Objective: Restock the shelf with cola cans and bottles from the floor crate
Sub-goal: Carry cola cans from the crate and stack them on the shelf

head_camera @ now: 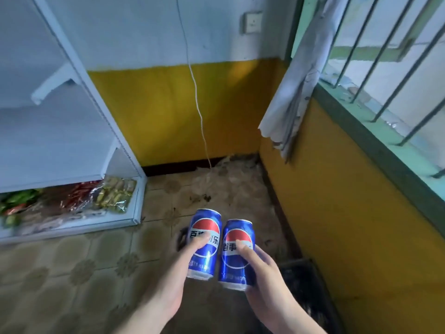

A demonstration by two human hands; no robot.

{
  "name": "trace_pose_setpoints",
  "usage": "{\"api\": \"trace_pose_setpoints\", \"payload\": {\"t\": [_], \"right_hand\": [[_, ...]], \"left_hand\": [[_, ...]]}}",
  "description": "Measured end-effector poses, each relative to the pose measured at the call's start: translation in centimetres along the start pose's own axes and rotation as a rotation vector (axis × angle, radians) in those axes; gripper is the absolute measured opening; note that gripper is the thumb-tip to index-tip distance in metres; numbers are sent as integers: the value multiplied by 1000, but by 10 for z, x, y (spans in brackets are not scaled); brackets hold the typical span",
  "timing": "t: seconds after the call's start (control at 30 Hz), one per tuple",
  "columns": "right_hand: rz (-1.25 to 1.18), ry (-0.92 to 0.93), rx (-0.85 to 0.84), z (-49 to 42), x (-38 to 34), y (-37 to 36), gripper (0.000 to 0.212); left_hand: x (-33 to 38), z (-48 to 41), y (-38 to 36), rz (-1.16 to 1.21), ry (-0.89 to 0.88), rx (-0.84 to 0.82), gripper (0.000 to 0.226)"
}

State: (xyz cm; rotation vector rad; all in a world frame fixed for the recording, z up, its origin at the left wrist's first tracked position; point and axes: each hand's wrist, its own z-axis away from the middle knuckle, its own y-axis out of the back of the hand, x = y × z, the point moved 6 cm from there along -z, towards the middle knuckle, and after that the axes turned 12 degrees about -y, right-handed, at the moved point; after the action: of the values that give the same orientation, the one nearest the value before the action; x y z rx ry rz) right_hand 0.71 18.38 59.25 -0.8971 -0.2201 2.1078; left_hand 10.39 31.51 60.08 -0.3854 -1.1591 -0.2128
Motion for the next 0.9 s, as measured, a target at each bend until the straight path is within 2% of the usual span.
{"api": "trace_pose_setpoints", "payload": {"t": [0.17,0.33,0.4,0.53,0.63,0.7,0.83,0.9], "right_hand": [[143,-24,-100,-16,53,-82,40],[335,-92,-247,-17,120,-181,63],[401,-114,-308,-15,146,-218,60],[532,-160,-465,-7,185,-286,46],[646,-166,-516,-6,207,-326,52],[721,-168,-519,-11,222,-348,50],[822,-163,-546,-26,248,-386,46],[860,-163,-568,-36,260,-403,50]], "left_hand": [[11,29,98,49,-116,186,58],[14,81,214,173,-190,419,55],[14,103,256,222,-224,507,51],[14,137,328,292,-291,681,59],[9,158,368,388,-314,757,73],[8,170,387,416,-330,787,75],[6,184,419,431,-344,894,67],[5,187,434,425,-352,959,55]]}}
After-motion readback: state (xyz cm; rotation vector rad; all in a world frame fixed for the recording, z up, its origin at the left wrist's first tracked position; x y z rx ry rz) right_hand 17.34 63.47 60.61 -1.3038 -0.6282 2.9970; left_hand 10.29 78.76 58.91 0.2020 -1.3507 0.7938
